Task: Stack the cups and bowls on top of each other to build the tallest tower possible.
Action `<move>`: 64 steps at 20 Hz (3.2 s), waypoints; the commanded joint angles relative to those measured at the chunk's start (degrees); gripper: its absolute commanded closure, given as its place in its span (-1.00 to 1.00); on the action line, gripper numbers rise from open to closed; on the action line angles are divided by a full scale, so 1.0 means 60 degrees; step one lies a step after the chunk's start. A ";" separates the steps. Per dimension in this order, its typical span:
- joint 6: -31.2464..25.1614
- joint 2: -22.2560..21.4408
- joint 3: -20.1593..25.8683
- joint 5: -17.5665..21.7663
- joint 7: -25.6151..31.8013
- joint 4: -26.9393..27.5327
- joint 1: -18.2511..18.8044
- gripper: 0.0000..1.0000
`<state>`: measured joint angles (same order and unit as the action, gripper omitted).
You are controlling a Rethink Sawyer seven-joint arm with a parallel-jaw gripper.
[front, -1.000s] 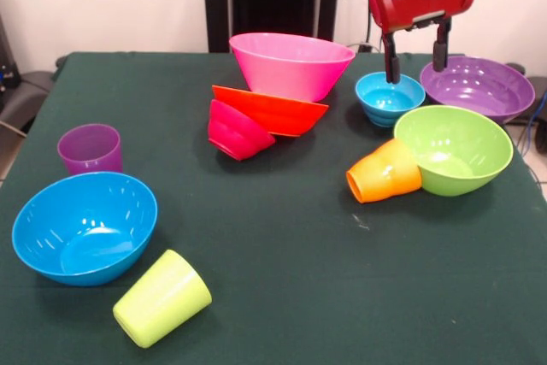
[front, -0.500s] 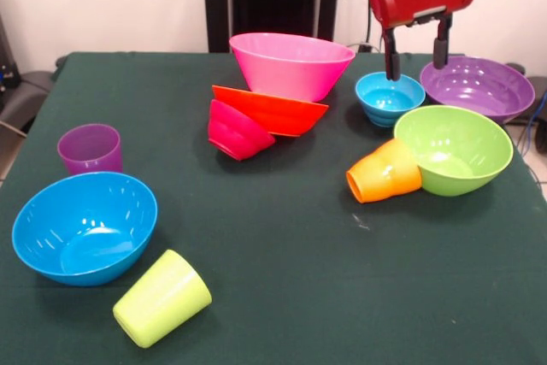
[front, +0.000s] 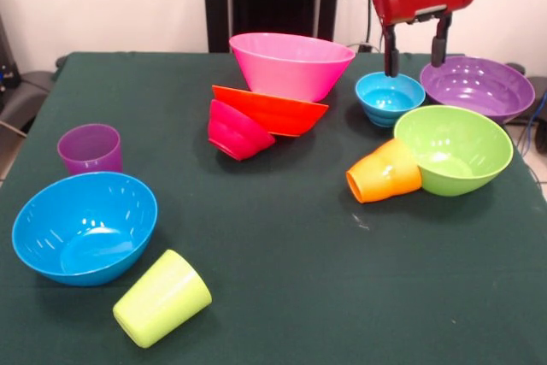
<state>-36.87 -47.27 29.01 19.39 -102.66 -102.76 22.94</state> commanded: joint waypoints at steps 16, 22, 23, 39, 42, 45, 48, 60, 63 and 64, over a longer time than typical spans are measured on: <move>0.0084 -0.0108 -0.2671 -0.0705 -0.3482 0.0659 -0.1159 -1.00; -0.0594 -0.0441 -0.3060 -0.1006 -0.3938 0.0763 -0.1476 -1.00; -0.0617 -0.0547 -0.3132 -0.1050 -0.4061 0.0656 -0.1602 -1.00; -0.0613 -0.0834 -0.3583 -0.2104 -0.4483 0.0591 -0.2770 -1.00; -0.0626 -0.0602 -0.3542 -0.2265 -0.4259 0.0923 -0.2878 -1.00; -0.0407 -0.0340 -0.3555 -0.2315 -0.4065 0.1162 -0.2952 -1.00; -0.0203 -0.0009 -0.3496 -0.2423 -0.3857 0.1408 -0.2916 -1.00; -0.0421 0.0811 -0.3141 -0.2535 -0.2945 0.2438 -0.2570 -1.00; -0.0294 0.1131 -0.2921 -0.2411 -0.2514 0.2792 -0.2448 -1.00; -0.0297 0.1206 -0.2878 -0.2401 -0.2425 0.2867 -0.2409 -1.00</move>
<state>-36.89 -45.81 7.69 4.24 -117.58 -90.63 7.00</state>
